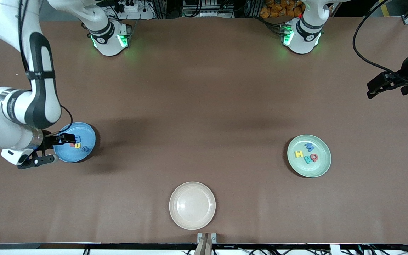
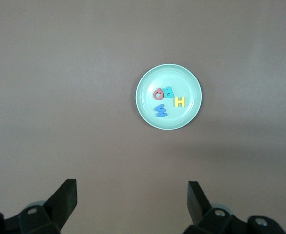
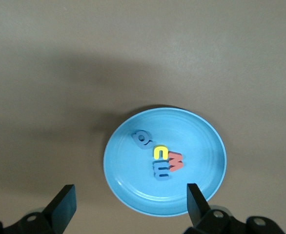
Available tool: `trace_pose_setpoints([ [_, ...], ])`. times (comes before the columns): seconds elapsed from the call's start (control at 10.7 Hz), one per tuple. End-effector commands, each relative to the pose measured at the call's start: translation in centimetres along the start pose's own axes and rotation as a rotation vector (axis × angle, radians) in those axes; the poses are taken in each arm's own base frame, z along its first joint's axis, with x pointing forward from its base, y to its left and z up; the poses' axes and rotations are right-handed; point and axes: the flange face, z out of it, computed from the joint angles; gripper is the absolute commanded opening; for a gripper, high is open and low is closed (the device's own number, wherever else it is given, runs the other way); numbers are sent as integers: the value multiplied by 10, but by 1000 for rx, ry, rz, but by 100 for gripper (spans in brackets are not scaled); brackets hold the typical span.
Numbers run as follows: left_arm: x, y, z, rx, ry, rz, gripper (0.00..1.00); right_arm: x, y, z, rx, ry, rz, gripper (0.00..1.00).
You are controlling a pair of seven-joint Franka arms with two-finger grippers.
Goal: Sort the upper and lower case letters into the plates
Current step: 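Place the blue m in the blue plate with the right gripper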
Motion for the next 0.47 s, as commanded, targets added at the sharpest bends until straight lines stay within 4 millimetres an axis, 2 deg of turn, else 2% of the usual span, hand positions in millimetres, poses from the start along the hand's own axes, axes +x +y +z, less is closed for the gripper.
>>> trace_pose_setpoints([
  [0.0,-1,-1,-3,-25,7,5,100,-19,-16,-33,17,31,41,100],
  [0.09,-1,-1,-2,-25,6,5,100,-30,-10,-33,27,34,51,100],
  [0.28,-1,-1,-3,-24,7,5,100,-63,-26,-33,45,43,43,100],
  [0.37,-1,-2,-2,-25,6,4,100,-81,-33,-24,40,64,38,100],
])
